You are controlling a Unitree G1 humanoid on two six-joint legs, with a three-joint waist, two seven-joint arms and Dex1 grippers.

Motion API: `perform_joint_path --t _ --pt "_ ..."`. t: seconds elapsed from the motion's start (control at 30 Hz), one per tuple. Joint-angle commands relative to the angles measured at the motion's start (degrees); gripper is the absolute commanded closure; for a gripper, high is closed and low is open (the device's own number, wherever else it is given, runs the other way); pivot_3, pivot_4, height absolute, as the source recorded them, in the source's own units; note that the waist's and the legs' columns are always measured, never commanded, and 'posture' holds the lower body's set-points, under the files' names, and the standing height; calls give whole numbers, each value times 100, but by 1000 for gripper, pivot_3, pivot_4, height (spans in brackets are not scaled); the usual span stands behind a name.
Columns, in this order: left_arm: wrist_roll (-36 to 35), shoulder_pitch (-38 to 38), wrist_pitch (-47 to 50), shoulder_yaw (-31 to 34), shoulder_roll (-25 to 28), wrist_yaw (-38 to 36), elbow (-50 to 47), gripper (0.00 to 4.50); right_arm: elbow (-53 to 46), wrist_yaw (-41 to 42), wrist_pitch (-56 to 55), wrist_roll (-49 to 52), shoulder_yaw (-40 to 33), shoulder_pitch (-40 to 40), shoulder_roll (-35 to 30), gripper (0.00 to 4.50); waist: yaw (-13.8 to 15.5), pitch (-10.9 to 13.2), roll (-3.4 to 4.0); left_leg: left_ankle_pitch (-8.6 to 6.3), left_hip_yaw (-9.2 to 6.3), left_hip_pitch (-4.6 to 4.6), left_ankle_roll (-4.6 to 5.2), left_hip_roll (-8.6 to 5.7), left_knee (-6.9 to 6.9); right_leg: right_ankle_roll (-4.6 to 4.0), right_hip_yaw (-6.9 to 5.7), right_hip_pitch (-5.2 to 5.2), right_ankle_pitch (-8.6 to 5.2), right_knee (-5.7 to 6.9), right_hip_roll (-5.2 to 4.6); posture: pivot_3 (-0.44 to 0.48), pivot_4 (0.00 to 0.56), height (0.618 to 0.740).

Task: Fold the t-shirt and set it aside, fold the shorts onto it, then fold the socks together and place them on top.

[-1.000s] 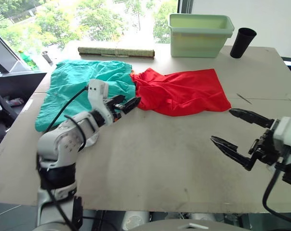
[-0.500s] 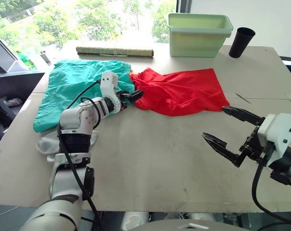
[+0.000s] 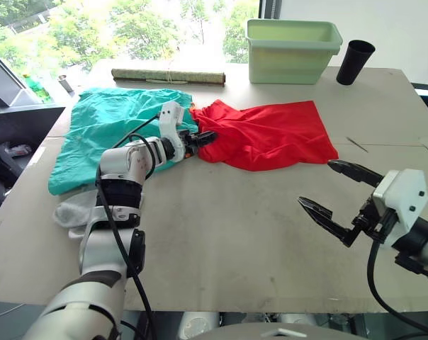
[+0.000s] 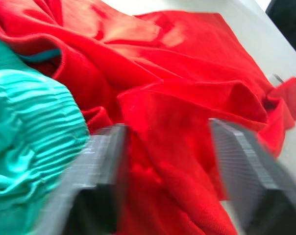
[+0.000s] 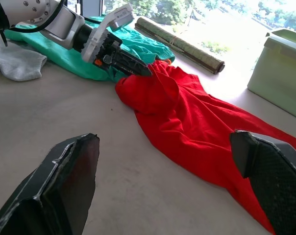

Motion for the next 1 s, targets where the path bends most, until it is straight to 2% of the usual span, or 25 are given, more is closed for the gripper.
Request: perform_joint_path --t 0.03,0.1,0.13,0.27,0.47,0.57,0.63,0.87,1.0 --pt "175 -224 -273 -10 76 -231 133 3563 -216 -87 -204 0 -8 64 -78 0 0 0 0 0 0 0 0 0 0 0 0 0 0 0 0 0 150 740" --pt "201 -229 -325 -34 80 -394 137 4302 -216 -86 -268 1 -37 149 -94 0 1 0 -1 0 0 0 0 0 0 0 0 0 0 0 0 0 150 740" --pt "214 -223 -372 -38 86 -474 115 4479 -216 -92 -301 -5 -42 195 -101 0 1 0 -1 0 0 -1 0 0 0 0 0 -1 0 0 0 0 150 740" --pt "199 -111 -537 -49 170 -910 -200 4479 -216 -127 -403 -67 -18 389 -94 0 1 1 -1 0 0 -2 0 0 3 0 0 0 0 0 -1 0 150 740" --pt "288 401 -1147 -329 471 -1812 -1231 4479 -164 -303 -17 -222 57 345 -36 0 -6 0 0 0 0 0 -1 3 4 0 2 0 0 1 0 0 150 740" --pt "454 1228 -2129 -676 956 -2732 -2440 4479 386 -332 173 -926 333 6 -307 0 -38 -1 1 1 4 2 -2 5 5 0 8 0 0 2 3 0 150 740" --pt "431 1651 -2411 -692 1169 -2999 -3010 4479 665 -207 186 -1264 527 -215 -467 0 -67 -1 2 1 11 8 -2 6 6 0 18 -1 0 2 5 0 150 740" --pt "296 2929 -2651 -392 1799 -3233 -4321 4479 2115 290 -410 -3094 1916 -1304 -1030 0 26 1 4 0 2 -2 -1 6 6 0 12 -4 0 1 2 0 150 740" --pt "-254 3564 -2124 27 2059 -3191 -5063 4479 3066 733 -773 -4044 2797 -2317 -1083 0 -62 4 6 0 10 3 -1 6 6 0 23 -5 0 1 3 0 150 740"
